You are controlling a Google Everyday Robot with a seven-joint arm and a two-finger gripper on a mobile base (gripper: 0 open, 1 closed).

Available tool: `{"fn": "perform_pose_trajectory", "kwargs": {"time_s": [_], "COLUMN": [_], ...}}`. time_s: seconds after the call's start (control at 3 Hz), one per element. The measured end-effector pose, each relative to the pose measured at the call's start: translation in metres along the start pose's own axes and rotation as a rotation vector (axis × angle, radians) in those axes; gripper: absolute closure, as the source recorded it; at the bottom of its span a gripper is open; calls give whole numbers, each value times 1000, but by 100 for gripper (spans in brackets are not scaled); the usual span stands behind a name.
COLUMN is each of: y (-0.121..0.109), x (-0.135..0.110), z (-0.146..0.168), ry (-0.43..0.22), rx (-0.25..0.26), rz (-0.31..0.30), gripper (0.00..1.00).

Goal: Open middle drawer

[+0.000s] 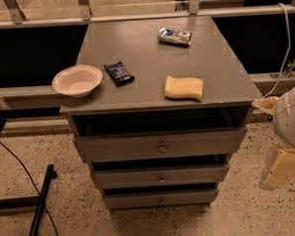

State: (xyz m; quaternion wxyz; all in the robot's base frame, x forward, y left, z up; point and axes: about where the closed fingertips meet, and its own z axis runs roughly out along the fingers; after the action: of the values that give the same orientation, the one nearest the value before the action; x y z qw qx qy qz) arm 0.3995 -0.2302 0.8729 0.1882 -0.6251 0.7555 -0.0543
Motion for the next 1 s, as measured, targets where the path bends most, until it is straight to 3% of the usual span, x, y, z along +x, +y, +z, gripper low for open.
{"fn": "perform_pose_trajectory", "kwargs": {"time_s": [0.33, 0.67, 1.0], "y": [0, 17, 35], "x": [-1, 14, 33], "z": [2, 46, 100], "ry": [27, -23, -172], "rx": [-8, -58, -34], "rz": [-24, -47, -65], "gripper": [0, 0, 0]}}
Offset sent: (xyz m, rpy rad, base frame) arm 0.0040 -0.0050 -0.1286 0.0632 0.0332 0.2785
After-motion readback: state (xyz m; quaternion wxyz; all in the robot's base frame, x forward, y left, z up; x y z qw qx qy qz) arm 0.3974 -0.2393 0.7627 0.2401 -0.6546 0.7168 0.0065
